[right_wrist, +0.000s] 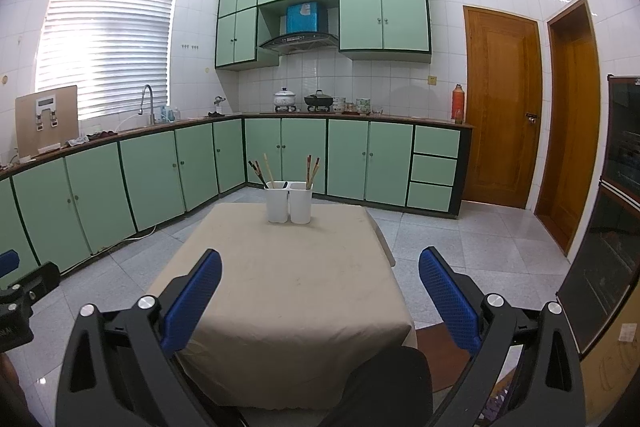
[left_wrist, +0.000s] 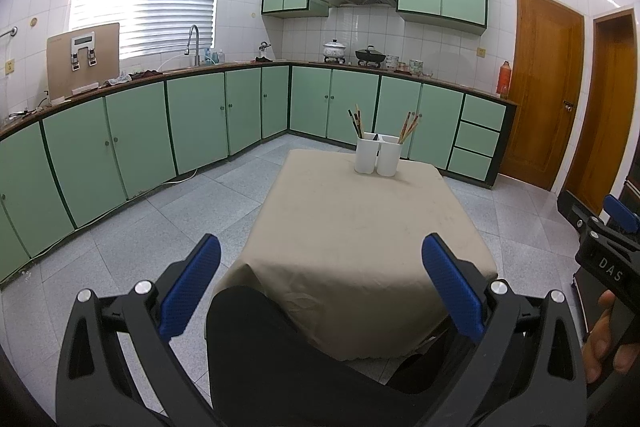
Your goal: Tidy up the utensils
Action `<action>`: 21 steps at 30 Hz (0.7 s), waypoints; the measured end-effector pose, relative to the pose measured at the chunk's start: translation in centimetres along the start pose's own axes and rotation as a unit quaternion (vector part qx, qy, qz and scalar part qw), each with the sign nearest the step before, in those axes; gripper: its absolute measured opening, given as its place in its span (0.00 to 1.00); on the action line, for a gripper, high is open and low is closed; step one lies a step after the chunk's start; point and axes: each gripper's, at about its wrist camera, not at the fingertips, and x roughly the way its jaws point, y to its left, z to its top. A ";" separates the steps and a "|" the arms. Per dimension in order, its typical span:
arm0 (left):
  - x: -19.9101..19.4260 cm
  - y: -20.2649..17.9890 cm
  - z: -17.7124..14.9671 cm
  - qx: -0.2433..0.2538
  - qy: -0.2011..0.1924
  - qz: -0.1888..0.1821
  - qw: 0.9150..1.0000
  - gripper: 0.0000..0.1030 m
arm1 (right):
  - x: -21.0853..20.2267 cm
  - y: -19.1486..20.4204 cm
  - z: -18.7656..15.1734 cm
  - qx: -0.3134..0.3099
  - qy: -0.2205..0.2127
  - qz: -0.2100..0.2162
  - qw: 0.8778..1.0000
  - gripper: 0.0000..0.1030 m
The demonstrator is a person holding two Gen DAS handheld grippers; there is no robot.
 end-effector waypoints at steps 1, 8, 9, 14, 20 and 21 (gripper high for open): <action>0.0 0.0 0.0 0.001 0.000 0.000 1.000 0.95 | 0.0 -0.1 0.0 0.000 0.001 0.000 1.000 0.94; -0.1 -0.2 0.0 0.000 -0.001 0.002 1.000 0.95 | 0.3 0.0 0.0 -0.001 0.002 0.001 1.000 0.94; -0.1 -0.2 0.1 0.000 -0.001 0.001 1.000 0.95 | 0.3 0.0 0.0 0.000 0.002 0.001 1.000 0.94; -0.3 -0.3 0.3 0.000 -0.002 0.002 1.000 0.95 | 0.3 0.1 0.0 -0.001 0.001 0.000 1.000 0.94; -0.3 -0.4 0.4 0.000 -0.002 0.001 1.000 0.95 | 0.4 0.2 -0.1 0.000 0.001 0.000 1.000 0.94; -0.3 -0.4 0.3 0.000 -0.002 0.002 1.000 0.95 | 0.5 0.2 -0.1 -0.001 0.001 0.000 1.000 0.94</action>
